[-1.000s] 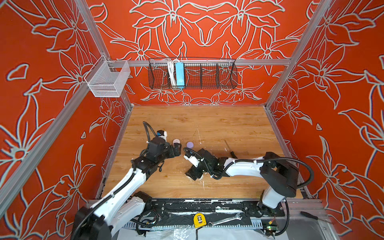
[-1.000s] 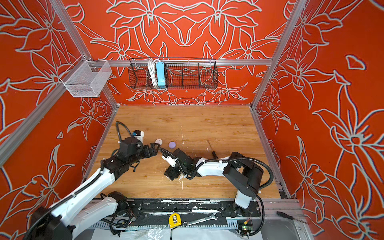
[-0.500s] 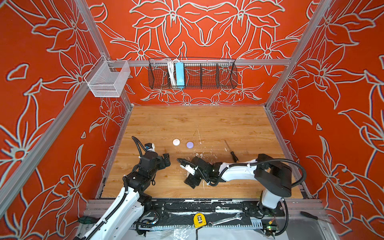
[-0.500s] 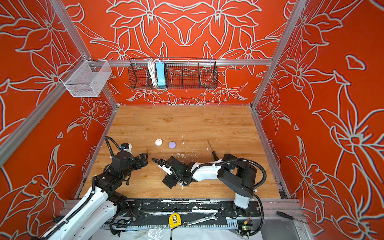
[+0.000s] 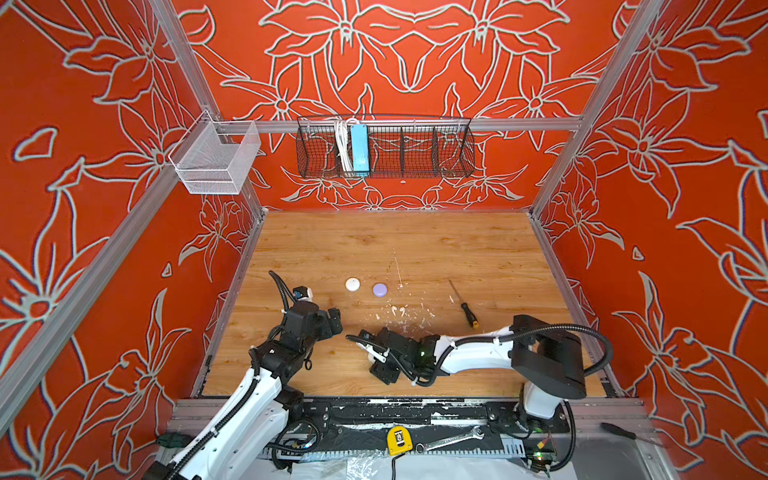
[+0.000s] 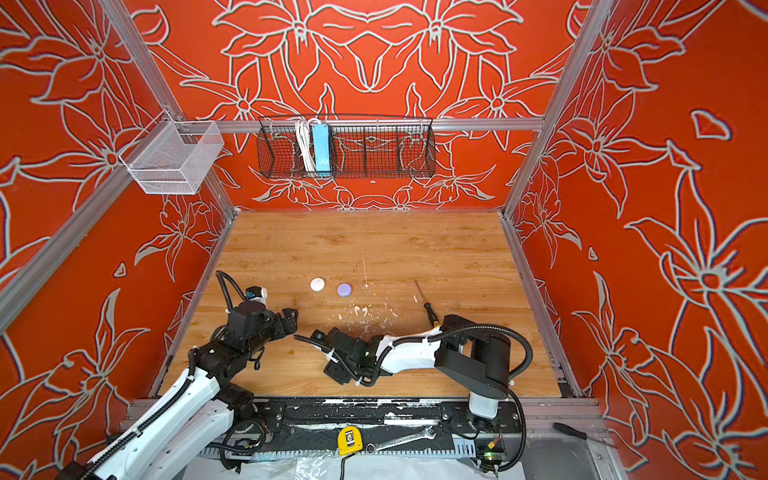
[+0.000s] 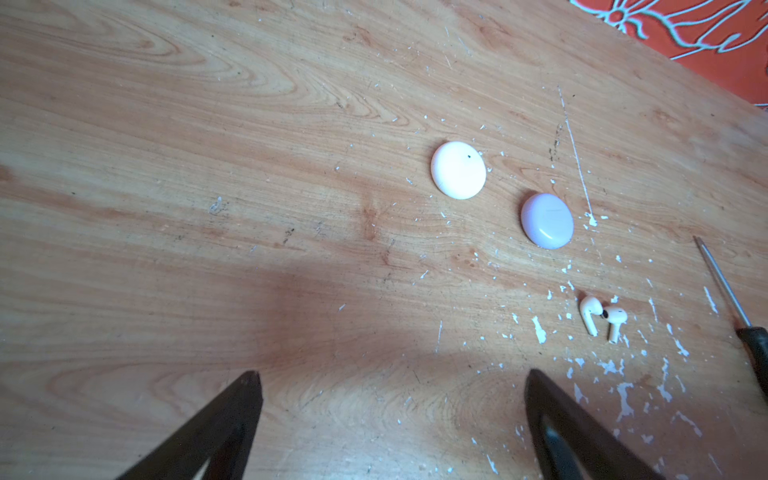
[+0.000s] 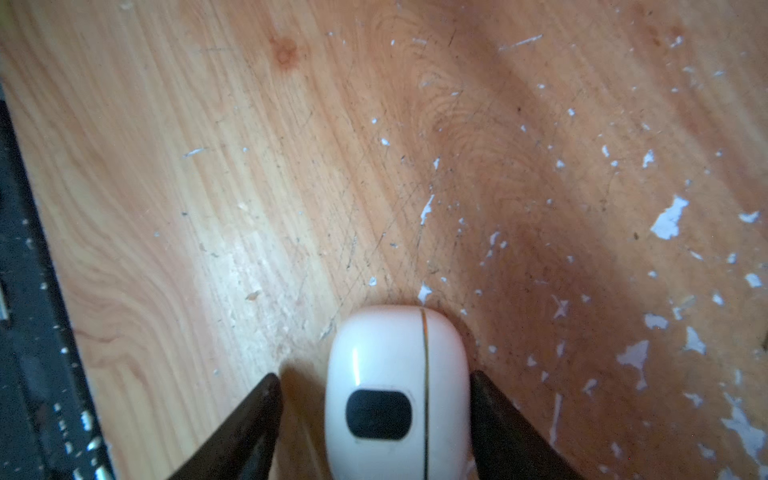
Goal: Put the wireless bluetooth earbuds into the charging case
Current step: 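Close the right gripper on the round white earbud case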
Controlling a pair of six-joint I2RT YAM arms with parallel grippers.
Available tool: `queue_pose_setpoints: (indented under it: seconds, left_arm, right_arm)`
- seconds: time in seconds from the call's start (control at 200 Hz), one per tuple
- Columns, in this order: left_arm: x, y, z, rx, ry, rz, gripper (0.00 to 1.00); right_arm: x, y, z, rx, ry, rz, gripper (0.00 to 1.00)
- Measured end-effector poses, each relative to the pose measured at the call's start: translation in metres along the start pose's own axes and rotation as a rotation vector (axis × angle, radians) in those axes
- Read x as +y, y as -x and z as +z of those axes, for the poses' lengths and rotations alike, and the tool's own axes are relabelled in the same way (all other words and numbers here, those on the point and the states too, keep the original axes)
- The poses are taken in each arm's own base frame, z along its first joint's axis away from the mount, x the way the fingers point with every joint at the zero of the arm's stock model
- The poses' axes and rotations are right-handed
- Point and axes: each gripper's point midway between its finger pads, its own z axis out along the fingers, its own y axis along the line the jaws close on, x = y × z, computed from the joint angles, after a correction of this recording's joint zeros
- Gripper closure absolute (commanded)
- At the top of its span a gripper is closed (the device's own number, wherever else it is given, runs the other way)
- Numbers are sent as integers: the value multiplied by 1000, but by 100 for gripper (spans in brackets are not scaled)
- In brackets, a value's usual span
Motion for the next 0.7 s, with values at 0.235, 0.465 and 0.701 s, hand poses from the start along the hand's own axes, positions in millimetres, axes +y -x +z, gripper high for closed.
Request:
queue_pose_setpoints:
  seconds: [0.235, 0.465, 0.701]
  left_arm:
    - [-2, 2, 0, -8, -10, -1, 3]
    - [-4, 0, 1, 4, -22, 0, 3]
    - [-6, 0, 1, 4, -32, -1, 2]
  right_arm:
    - [-3, 4, 3, -3, -24, -1, 35]
    - [-4, 7, 5, -9, -32, 3, 46]
    - [-5, 5, 4, -20, -31, 4, 45]
